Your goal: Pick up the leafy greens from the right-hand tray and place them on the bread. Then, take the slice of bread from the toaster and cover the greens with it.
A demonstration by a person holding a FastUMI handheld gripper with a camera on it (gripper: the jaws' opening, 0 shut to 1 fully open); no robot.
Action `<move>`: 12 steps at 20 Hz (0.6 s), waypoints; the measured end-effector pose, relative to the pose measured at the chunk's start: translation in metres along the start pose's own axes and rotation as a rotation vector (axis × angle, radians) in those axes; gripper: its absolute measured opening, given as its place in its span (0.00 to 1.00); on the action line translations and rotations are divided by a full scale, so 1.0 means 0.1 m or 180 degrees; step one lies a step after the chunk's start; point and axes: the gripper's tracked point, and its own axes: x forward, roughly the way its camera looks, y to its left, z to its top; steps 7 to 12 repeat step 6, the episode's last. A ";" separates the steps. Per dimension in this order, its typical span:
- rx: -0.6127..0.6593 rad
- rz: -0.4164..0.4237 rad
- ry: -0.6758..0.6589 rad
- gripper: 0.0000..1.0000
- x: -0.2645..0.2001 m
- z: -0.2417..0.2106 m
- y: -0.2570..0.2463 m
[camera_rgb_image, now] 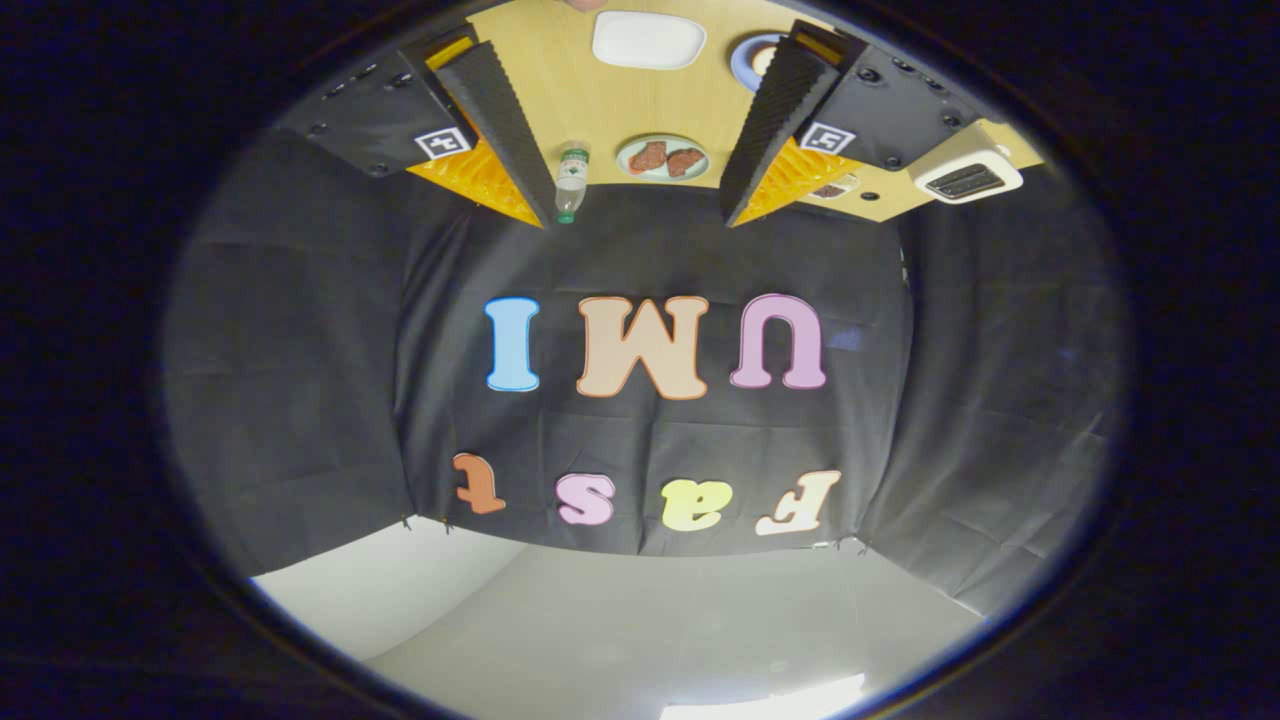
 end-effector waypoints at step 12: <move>-0.0026 -0.0017 -0.0070 1.00 -0.03 0.07 -0.04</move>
